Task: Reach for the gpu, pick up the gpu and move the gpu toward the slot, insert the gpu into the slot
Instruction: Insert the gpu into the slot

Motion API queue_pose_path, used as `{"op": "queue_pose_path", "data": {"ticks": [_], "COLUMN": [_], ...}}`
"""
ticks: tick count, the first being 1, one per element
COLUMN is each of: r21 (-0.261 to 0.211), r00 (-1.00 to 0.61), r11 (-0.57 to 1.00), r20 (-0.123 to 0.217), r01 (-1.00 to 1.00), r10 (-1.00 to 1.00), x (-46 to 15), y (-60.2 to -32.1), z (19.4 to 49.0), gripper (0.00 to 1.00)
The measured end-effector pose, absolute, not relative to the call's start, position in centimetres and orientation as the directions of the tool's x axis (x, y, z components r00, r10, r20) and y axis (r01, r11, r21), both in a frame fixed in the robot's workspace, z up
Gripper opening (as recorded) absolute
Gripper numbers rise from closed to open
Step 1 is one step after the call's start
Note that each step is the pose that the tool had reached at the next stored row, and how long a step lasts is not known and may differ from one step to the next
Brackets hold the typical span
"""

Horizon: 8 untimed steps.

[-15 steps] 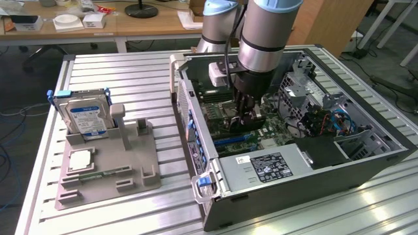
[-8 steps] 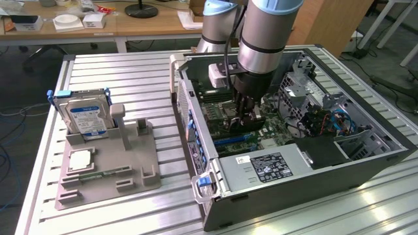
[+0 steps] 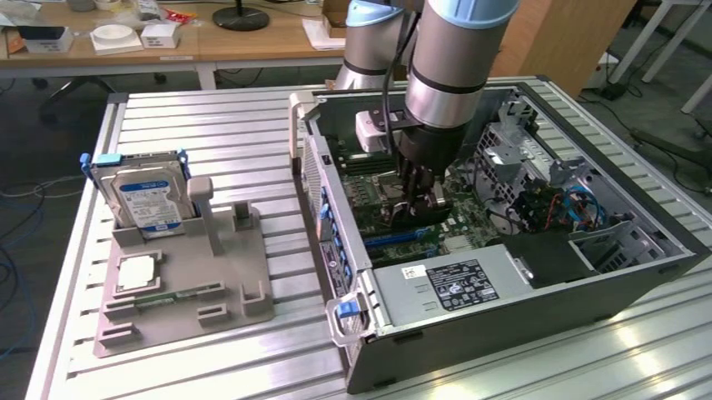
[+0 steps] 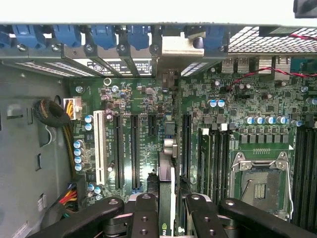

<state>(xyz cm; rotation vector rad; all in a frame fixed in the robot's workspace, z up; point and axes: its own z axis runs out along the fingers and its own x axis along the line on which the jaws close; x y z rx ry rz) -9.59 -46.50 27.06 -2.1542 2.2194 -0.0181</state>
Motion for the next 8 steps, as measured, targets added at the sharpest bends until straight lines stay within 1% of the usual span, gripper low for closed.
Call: {"op": "queue_pose_path", "data": {"ticks": [8], "r21": [-0.042], "r00": [-0.029], "r11": [0.03], "r20": [-0.027], "r01": [-0.999], "r10": [-0.999], "x": [-9.67], "y": [-46.5], "z": [26.54], "gripper": [0.26]}}
